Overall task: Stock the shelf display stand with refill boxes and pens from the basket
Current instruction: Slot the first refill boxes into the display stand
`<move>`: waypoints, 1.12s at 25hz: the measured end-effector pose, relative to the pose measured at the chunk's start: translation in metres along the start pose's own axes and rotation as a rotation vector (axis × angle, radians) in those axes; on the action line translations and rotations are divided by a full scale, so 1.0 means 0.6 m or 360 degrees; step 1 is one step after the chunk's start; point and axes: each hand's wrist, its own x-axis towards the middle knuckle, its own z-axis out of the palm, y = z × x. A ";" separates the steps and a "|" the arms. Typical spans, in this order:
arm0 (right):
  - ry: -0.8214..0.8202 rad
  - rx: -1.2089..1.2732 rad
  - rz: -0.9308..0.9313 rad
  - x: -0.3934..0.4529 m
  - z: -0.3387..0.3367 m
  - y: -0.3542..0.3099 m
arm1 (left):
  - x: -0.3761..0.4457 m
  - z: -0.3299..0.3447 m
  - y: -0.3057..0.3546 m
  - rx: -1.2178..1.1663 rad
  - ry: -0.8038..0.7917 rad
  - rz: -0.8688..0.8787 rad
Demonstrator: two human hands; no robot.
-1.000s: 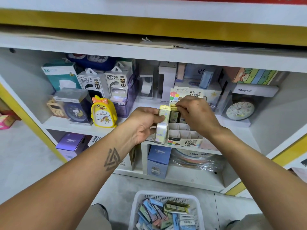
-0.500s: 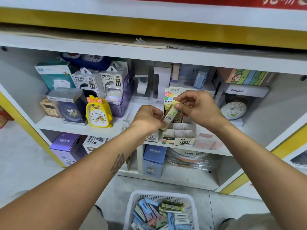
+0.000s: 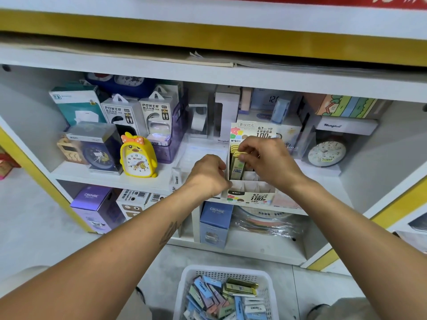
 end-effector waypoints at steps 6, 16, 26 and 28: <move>0.0387 -0.0155 -0.0209 0.012 -0.023 -0.006 | 0.005 0.001 -0.006 0.0095 -0.0022 0.0038; 0.0237 -0.0203 -0.0246 0.013 -0.004 0.005 | 0.007 0.020 -0.010 0.0258 -0.0037 0.0099; 0.0366 -0.0594 -0.0013 0.007 -0.009 0.015 | 0.012 0.016 -0.008 0.0329 0.0102 0.0154; 0.0395 -0.0701 0.0080 0.005 -0.016 0.020 | 0.008 0.012 -0.003 0.0411 0.0286 0.0384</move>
